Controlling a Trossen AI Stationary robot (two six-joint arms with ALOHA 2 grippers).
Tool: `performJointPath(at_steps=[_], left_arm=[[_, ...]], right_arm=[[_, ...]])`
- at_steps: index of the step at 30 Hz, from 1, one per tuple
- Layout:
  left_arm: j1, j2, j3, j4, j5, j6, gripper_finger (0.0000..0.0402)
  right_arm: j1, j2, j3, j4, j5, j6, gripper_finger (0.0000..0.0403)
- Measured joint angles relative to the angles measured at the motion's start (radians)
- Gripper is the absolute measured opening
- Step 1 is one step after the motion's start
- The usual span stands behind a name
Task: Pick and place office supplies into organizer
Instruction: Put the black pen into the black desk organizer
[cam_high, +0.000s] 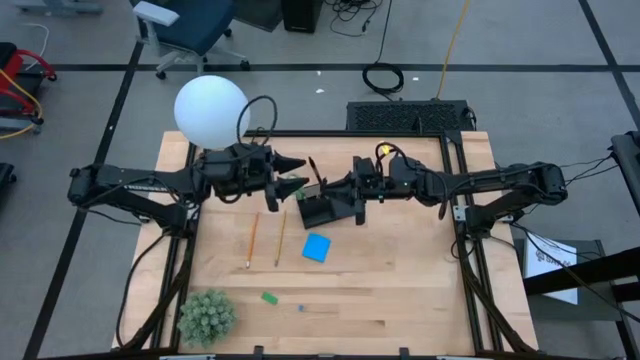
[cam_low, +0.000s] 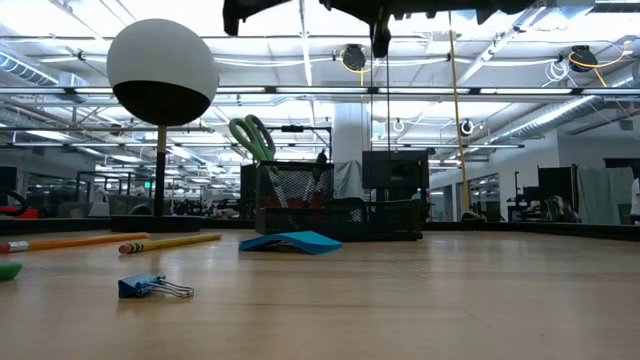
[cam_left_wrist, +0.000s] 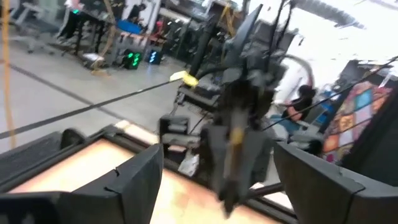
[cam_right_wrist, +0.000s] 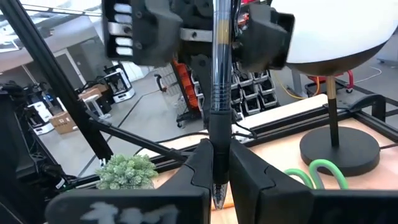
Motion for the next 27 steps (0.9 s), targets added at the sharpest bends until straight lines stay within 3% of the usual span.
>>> performJointPath(at_steps=[8, 27], left_arm=[[0.000, 0.035, 0.002, 0.109, 0.007, -0.022, 0.0274], [0.044, 0.149, 0.001, 0.304, -0.007, -0.106, 0.0274]], right_arm=[[0.000, 0.000, 0.000, 0.000, 0.001, -0.003, 0.0018], [0.000, 0.000, 0.000, 0.000, 0.001, 0.009, 0.0018]])
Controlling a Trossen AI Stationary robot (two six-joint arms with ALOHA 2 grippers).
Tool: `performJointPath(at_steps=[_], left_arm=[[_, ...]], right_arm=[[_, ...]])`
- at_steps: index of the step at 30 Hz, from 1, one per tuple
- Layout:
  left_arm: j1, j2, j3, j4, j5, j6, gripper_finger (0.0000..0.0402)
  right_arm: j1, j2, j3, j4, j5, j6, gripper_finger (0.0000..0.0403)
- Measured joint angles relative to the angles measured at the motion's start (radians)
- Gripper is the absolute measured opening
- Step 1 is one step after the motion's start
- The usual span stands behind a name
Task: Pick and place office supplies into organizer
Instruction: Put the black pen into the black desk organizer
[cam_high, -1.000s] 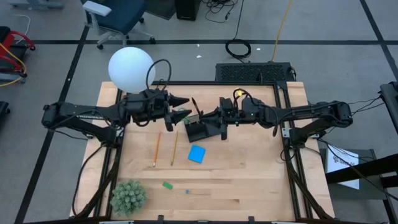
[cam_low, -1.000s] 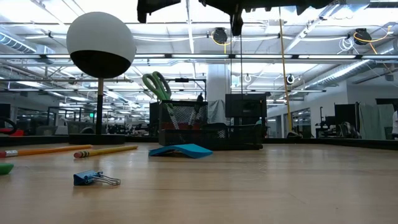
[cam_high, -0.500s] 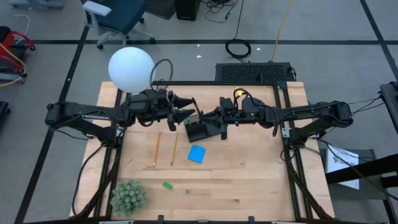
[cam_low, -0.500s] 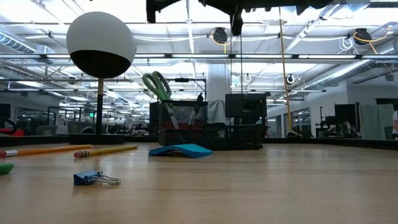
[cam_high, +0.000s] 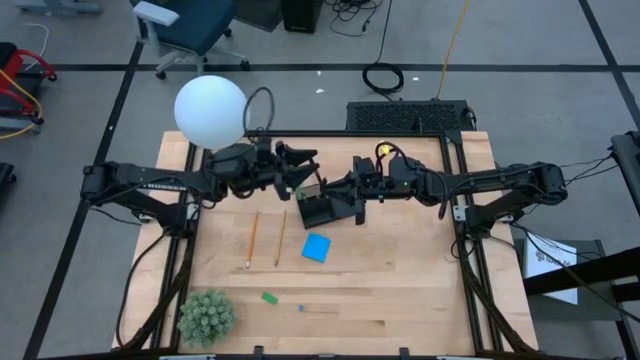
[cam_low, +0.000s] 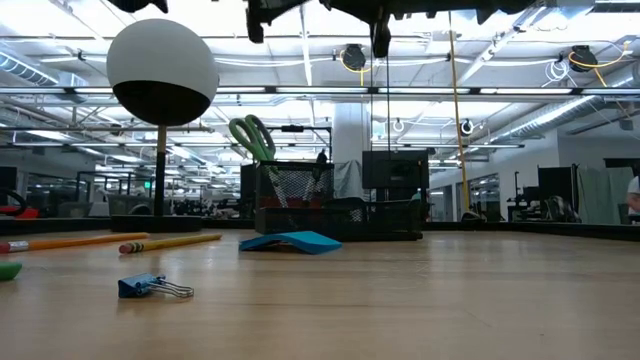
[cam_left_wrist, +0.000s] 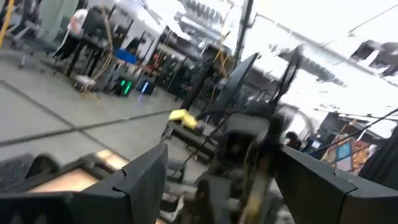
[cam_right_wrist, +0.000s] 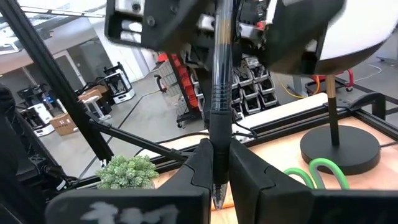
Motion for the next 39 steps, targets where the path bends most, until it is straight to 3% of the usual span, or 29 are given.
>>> performJointPath(at_steps=[9, 12, 25, 39], left_arm=[[0.007, 0.003, 0.000, 0.009, 0.001, -0.011, 0.0273], [0.007, 0.003, 0.000, 0.009, 0.001, -0.020, 0.0255], [0.009, 0.002, 0.000, 0.029, 0.025, -0.027, 0.0021], [0.009, 0.003, 0.000, 0.057, 0.024, 0.022, 0.0016]], right_arm=[[0.000, 0.001, 0.000, 0.001, 0.001, -0.002, 0.0018], [-0.001, 0.001, 0.000, 0.001, 0.001, -0.002, 0.0018], [-0.001, 0.001, -0.001, 0.000, 0.011, -0.007, 0.0018], [-0.001, 0.000, -0.001, 0.009, 0.012, -0.012, 0.0029]])
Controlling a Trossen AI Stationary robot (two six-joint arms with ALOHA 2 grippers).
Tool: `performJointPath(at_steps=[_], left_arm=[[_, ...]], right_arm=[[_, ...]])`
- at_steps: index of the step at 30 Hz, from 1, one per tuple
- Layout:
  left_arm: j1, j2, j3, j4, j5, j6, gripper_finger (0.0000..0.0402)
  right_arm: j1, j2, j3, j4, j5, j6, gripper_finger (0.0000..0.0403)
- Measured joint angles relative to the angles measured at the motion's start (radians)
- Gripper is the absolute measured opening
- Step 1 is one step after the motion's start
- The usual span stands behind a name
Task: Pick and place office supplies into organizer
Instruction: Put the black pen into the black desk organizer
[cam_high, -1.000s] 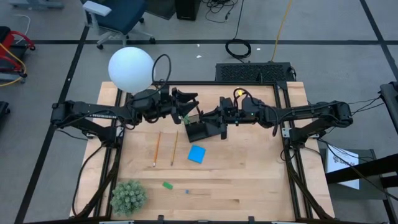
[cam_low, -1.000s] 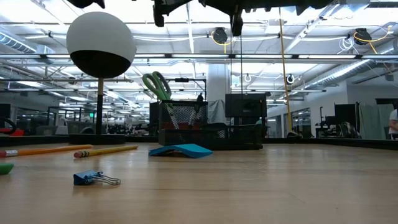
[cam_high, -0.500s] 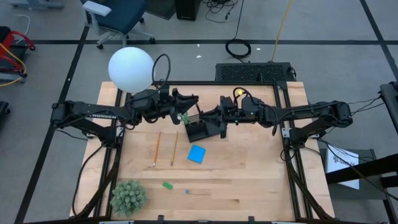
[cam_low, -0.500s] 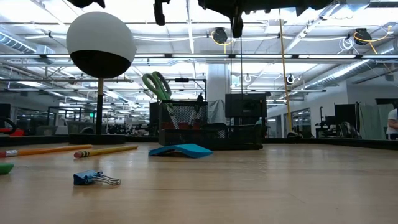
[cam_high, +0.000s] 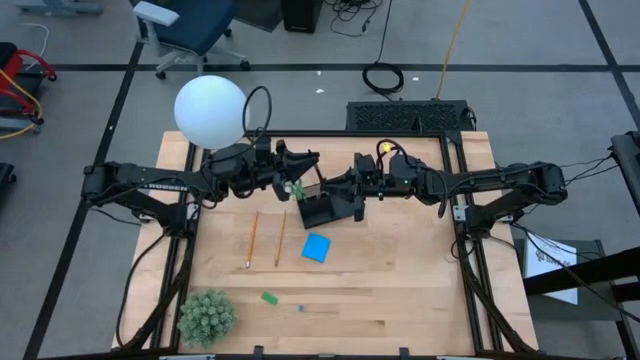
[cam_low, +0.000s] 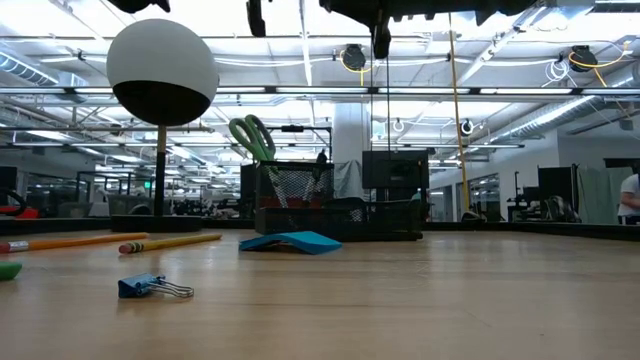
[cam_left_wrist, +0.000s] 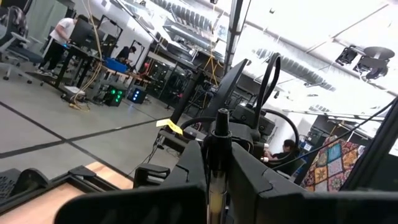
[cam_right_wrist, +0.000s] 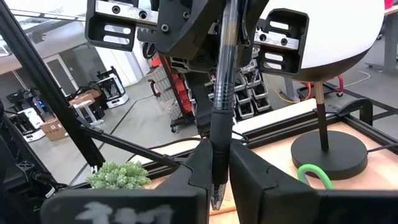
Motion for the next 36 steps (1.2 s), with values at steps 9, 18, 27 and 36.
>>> performJointPath(at_steps=[9, 18, 27, 36], left_arm=[[0.000, 0.000, 0.000, 0.002, -0.006, -0.007, 0.0016], [0.002, -0.013, 0.000, 0.003, 0.003, -0.003, 0.0016], [0.001, -0.019, -0.001, -0.081, 0.017, 0.014, 0.0016], [0.000, -0.020, -0.001, -0.129, 0.018, 0.104, 0.0016]], right_arm=[[0.000, 0.000, 0.000, 0.006, 0.011, 0.005, 0.0054], [-0.003, 0.000, 0.000, -0.006, 0.007, 0.009, 0.0089], [-0.014, 0.000, 0.000, -0.023, 0.011, 0.024, 0.0180], [-0.041, -0.041, 0.002, -0.042, 0.011, 0.044, 0.0225]])
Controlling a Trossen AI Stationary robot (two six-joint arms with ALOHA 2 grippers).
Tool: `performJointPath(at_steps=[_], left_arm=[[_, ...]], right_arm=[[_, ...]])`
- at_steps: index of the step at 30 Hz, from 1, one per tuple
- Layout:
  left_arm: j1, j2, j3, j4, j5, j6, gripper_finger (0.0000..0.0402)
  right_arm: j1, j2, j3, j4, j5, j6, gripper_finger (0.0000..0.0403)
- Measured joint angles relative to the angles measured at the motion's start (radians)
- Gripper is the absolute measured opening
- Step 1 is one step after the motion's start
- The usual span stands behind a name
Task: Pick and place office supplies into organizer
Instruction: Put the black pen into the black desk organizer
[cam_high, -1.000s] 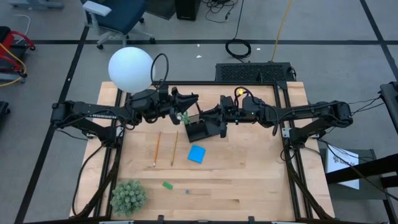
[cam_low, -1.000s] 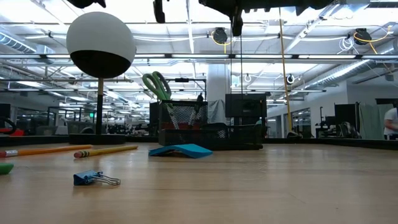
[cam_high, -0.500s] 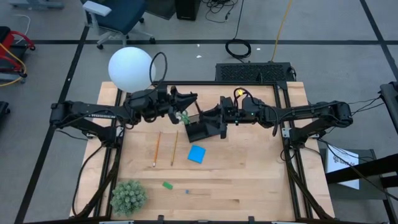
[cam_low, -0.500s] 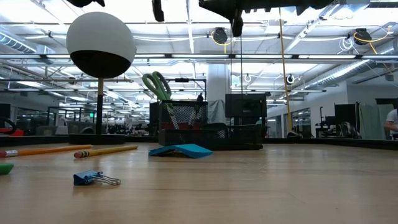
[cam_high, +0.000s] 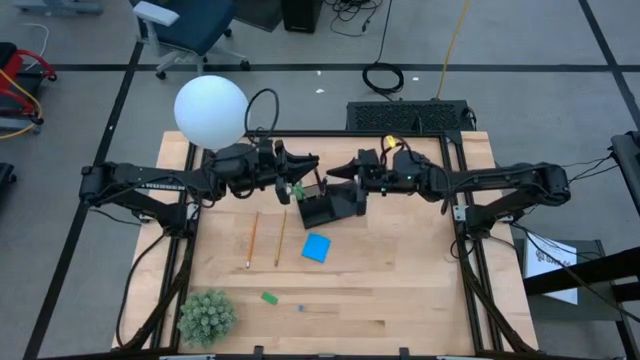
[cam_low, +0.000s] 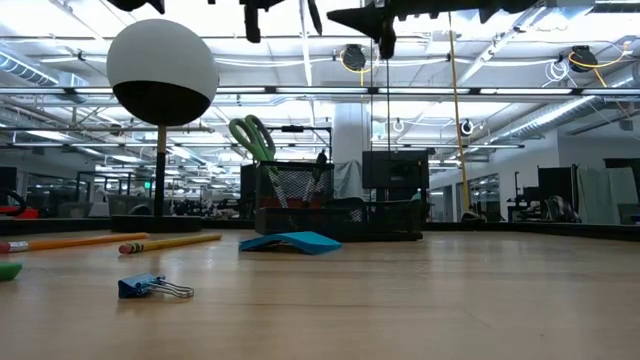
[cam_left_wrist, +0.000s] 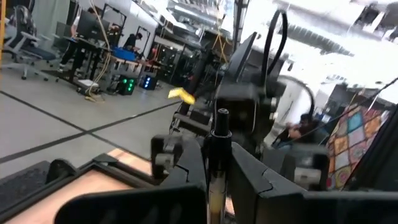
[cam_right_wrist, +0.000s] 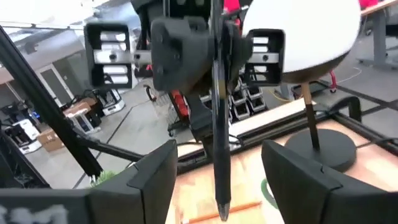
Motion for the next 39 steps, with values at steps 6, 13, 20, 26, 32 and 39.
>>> performJointPath(at_steps=[6, 13, 20, 26, 32, 39], left_arm=[[0.000, 0.000, 0.000, -0.073, -0.009, 0.069, 0.0016], [-0.008, 0.000, 0.000, -0.116, -0.096, 0.171, 0.0016], [-0.004, 0.018, 0.000, -0.132, -0.113, 0.191, 0.0016], [0.011, 0.040, -0.001, -0.142, -0.119, 0.201, 0.0016], [0.038, 0.076, -0.002, -0.096, -0.102, 0.190, 0.0016], [0.046, 0.149, 0.002, 0.019, -0.082, 0.183, 0.0016]], right_arm=[[-0.006, -0.069, -0.001, -0.010, 0.002, -0.001, 0.0227], [-0.006, -0.108, 0.000, -0.056, 0.003, -0.002, 0.0218], [-0.004, -0.108, -0.001, -0.045, 0.003, 0.024, 0.0217], [-0.004, -0.107, -0.001, -0.020, 0.002, 0.057, 0.0217], [0.005, -0.107, -0.001, -0.020, 0.001, 0.086, 0.0217], [0.024, -0.107, -0.001, -0.020, 0.002, 0.106, 0.0217]])
